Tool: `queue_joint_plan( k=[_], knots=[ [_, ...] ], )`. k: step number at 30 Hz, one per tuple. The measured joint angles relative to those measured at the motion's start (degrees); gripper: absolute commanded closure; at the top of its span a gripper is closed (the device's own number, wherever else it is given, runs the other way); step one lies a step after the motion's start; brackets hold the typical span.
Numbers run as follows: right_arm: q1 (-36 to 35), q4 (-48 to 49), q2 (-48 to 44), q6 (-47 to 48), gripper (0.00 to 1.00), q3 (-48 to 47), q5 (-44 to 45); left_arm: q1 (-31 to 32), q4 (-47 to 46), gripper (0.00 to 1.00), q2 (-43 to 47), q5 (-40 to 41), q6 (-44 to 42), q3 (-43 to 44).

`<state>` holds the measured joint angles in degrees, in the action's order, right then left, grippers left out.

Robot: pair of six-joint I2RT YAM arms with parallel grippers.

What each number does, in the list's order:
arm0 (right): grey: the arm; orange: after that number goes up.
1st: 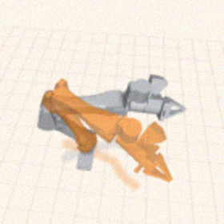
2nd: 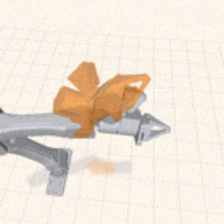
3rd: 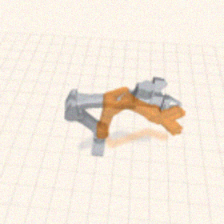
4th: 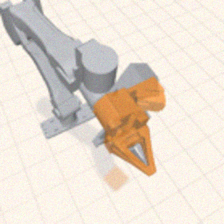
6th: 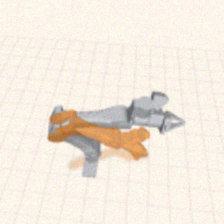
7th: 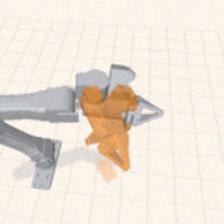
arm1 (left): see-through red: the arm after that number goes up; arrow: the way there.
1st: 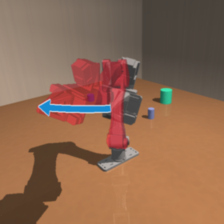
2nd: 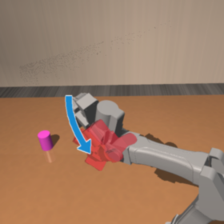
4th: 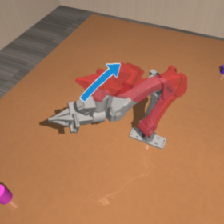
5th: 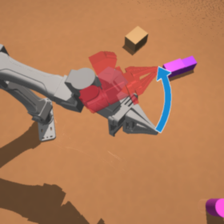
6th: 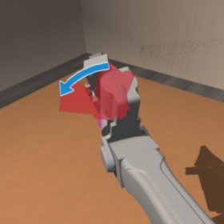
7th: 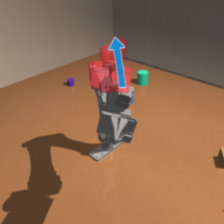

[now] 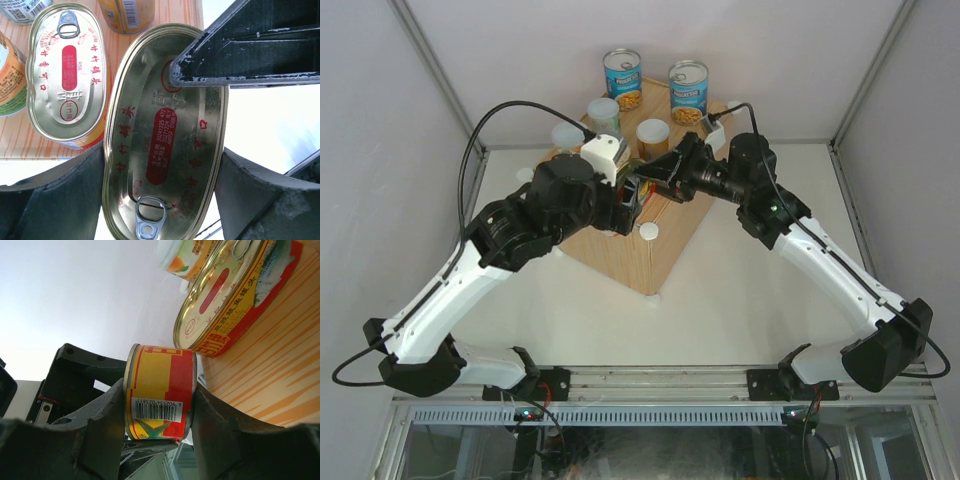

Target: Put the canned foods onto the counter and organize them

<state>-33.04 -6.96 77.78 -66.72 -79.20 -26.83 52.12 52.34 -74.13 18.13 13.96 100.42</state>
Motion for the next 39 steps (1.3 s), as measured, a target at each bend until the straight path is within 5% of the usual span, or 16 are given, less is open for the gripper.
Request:
queue_joint_plan(
  k=[9,39],
  knots=[
    [3.85,-0.48,1.62,0.35,1.00,0.04,1.81,-2.99,-0.63,0.13,1.84,1.90,0.48,-0.35],
    [7.43,0.90,2.10,-1.90,1.00,1.25,-1.95,-3.67,-2.58,0.17,10.47,4.63,4.11,-4.44]
  ],
)
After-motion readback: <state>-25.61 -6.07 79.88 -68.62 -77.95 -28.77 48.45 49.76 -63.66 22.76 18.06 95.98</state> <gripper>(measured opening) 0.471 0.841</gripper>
